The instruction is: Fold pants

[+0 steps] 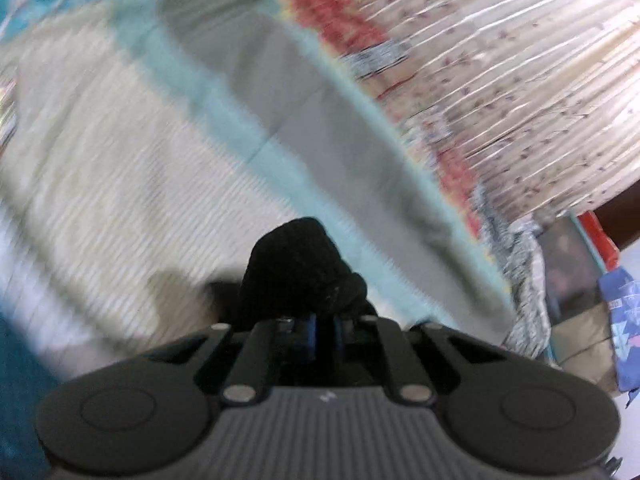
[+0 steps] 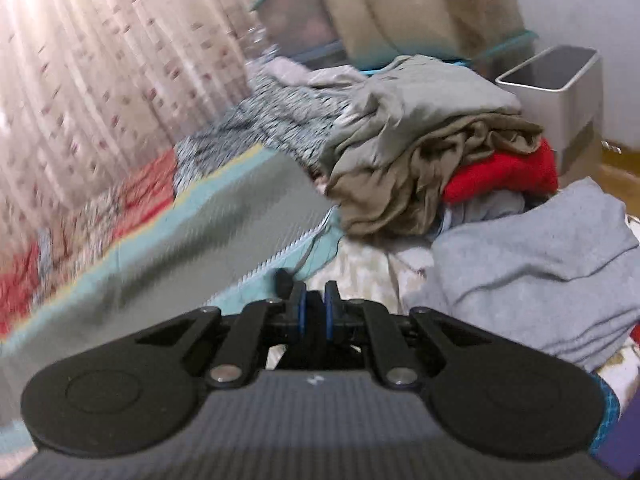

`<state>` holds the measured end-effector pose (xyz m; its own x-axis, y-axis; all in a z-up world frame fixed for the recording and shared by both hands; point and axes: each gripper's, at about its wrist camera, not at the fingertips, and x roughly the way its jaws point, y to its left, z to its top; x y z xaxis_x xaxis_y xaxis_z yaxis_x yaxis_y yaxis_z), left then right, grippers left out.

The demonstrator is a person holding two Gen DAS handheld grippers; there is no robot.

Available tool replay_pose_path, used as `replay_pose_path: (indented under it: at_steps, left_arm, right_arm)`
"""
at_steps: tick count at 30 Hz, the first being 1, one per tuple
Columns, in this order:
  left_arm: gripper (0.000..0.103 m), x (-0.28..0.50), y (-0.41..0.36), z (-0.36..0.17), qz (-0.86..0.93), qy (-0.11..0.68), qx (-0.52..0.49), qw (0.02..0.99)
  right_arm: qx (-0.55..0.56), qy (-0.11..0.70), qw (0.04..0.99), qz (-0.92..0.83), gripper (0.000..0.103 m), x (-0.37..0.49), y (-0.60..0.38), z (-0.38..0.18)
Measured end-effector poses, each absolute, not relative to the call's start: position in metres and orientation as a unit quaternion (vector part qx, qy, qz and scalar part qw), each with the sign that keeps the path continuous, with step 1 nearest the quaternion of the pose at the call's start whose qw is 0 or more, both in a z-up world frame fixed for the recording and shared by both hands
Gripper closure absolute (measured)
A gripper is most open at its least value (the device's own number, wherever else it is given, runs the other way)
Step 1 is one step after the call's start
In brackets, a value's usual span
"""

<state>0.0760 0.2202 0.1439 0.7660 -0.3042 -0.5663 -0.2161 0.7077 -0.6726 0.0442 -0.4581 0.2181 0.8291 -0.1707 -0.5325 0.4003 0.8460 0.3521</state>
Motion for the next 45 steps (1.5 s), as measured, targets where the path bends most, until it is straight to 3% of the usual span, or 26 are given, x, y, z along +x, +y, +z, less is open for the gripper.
replay_pose_path:
  at_steps: [7, 11, 13, 16, 24, 28, 30, 33, 34, 41, 45]
  left_arm:
    - [0.096, 0.212, 0.187, 0.291, -0.012, 0.292, -0.313, 0.904]
    - [0.096, 0.187, 0.186, 0.381, -0.064, 0.167, -0.318, 0.931]
    - [0.096, 0.15, 0.188, 0.392, -0.092, 0.128, -0.299, 0.941]
    - [0.095, 0.102, 0.195, 0.362, -0.1, 0.138, -0.276, 0.946]
    - [0.095, 0.025, 0.223, 0.113, 0.008, 0.38, -0.318, 0.868]
    - [0.093, -0.004, 0.231, 0.033, 0.061, 0.438, -0.388, 0.809]
    - [0.09, -0.011, 0.233, 0.034, 0.061, 0.427, -0.409, 0.804]
    - [0.067, -0.015, 0.245, 0.045, 0.068, 0.418, -0.398, 0.814]
    - [0.064, -0.015, 0.249, 0.05, 0.07, 0.415, -0.393, 0.818]
    - [0.062, -0.028, 0.269, 0.093, 0.079, 0.335, -0.398, 0.85]
    - [0.06, 0.008, 0.25, 0.103, 0.052, 0.343, -0.362, 0.865]
  right_arm:
    - [0.274, 0.176, 0.929, -0.174, 0.092, 0.105, -0.443, 0.284]
    - [0.309, 0.111, 0.934, -0.139, 0.092, 0.096, -0.44, 0.319]
    - [0.315, 0.091, 0.937, -0.118, 0.092, 0.079, -0.446, 0.321]
    - [0.325, 0.095, 0.935, -0.102, 0.092, 0.048, -0.455, 0.294]
    - [0.378, 0.249, 0.873, -0.183, 0.095, -0.031, -0.489, 0.126]
    - [0.435, 0.27, 0.825, -0.239, 0.101, -0.072, -0.508, 0.082]
    - [0.42, 0.264, 0.831, -0.251, 0.099, -0.081, -0.508, 0.09]
    - [0.343, 0.252, 0.857, -0.291, 0.095, -0.085, -0.505, 0.112]
    - [0.326, 0.248, 0.86, -0.304, 0.095, -0.087, -0.504, 0.117]
    - [0.239, 0.226, 0.915, -0.234, 0.086, -0.07, -0.466, 0.144]
    - [0.23, 0.251, 0.919, -0.197, 0.077, -0.035, -0.451, 0.135]
